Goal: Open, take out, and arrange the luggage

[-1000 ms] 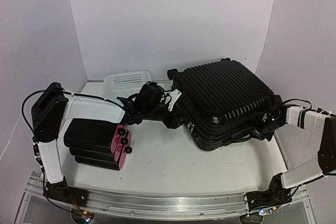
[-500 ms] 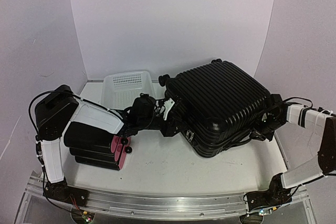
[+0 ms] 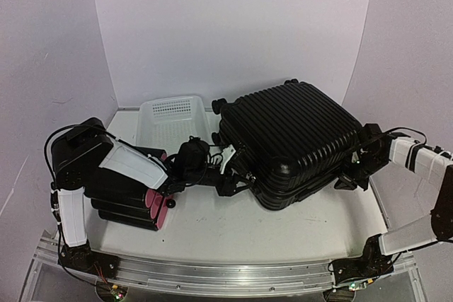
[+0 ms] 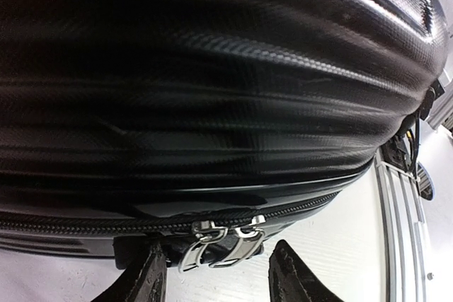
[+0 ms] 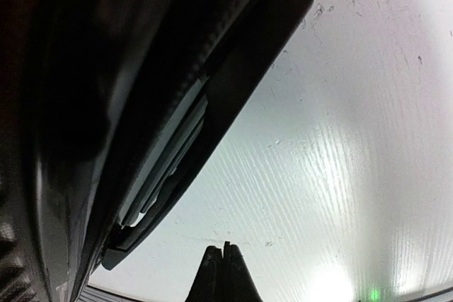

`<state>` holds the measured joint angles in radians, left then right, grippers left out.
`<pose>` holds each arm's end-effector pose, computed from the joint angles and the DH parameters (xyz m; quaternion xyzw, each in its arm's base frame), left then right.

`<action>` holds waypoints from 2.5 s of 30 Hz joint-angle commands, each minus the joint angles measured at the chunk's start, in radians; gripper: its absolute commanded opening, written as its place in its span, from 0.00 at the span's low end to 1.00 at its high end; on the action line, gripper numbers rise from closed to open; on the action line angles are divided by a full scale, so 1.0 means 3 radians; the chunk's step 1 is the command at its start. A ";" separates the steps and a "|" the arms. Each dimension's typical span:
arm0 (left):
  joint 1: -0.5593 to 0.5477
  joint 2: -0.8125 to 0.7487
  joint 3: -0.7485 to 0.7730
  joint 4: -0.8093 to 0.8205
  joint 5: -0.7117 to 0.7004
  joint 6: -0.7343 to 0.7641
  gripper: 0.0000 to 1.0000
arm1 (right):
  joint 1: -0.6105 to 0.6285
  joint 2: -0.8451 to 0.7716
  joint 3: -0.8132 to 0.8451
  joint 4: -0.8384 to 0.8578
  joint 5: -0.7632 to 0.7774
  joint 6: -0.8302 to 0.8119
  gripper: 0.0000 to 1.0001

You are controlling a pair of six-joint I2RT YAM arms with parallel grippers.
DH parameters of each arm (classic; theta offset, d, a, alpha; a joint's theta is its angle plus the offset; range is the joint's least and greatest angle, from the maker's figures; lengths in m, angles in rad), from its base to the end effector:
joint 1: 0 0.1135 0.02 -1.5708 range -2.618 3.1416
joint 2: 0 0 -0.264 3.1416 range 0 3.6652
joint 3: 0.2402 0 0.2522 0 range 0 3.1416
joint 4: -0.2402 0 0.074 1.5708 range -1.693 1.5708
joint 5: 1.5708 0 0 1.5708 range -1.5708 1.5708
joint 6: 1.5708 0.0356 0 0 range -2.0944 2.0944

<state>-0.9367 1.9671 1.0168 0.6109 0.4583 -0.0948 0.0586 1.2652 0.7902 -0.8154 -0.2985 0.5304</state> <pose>0.2320 -0.3421 0.1574 0.4446 0.6720 -0.4387 0.3978 0.2148 0.0231 0.2028 0.2087 0.9569 0.1810 0.0895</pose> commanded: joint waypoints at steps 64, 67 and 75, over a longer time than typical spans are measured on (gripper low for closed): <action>-0.0331 0.0269 0.0634 -0.0473 -0.2441 -0.0044 0.00 | 0.1922 0.1235 0.2310 -0.1257 0.1841 -0.0891 0.85; -0.0148 0.0179 0.0591 -0.0642 -0.2388 -0.0108 0.00 | 0.1922 0.1197 0.2072 -0.1259 0.1973 -0.0917 0.87; 0.0486 0.0108 0.0780 -0.1061 -0.2070 -0.0074 0.00 | 0.1822 0.1121 0.1780 -0.1257 0.1927 -0.1013 0.91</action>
<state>-0.8875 2.0365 1.2175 0.4255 -0.1135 -0.1173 0.6510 1.5276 1.4364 -0.9676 0.1822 0.2802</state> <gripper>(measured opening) 0.010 0.910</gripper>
